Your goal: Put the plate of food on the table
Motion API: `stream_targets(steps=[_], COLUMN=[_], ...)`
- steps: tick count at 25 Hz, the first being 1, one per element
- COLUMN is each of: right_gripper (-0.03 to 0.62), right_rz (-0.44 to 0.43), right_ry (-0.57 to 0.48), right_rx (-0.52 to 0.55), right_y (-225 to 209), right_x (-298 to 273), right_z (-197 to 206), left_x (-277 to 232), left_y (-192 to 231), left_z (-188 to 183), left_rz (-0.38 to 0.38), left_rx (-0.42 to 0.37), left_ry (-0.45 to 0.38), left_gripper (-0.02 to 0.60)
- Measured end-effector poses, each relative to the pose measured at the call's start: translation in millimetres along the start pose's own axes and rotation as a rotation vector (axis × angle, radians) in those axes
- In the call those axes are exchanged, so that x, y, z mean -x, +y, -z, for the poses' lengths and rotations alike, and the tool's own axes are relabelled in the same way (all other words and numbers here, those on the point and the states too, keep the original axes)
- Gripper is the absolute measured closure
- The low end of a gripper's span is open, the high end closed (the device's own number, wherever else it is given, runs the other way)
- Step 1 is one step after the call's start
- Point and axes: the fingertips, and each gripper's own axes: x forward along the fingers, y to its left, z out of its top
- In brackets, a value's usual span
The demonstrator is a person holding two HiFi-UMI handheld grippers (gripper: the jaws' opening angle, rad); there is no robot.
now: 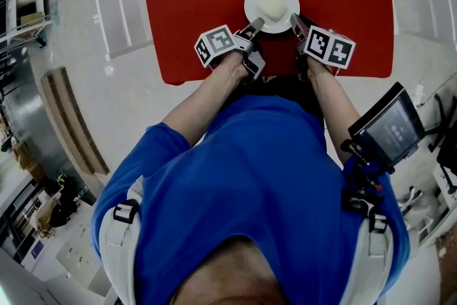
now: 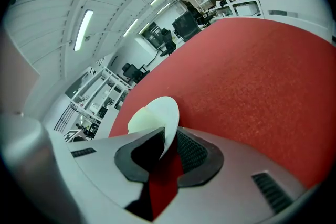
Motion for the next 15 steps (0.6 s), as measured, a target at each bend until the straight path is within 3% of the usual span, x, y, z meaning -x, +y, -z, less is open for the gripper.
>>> stream_targets(steps=[6,15], right_gripper=[0.545,0.545], right_rz=[0.024,0.043], right_ry=[0.003,0.008], right_rx=[0.004,0.020], right_y=[-3,-7], right_x=[-2,-4], right_z=[-1,-2], left_x=[-1,0], left_y=[0,1], left_z=[6,14], left_rz=[-0.037,-0.055], left_rx=[-0.117,-0.208], left_ry=[0.066,0.132], left_gripper=[0.545,0.511])
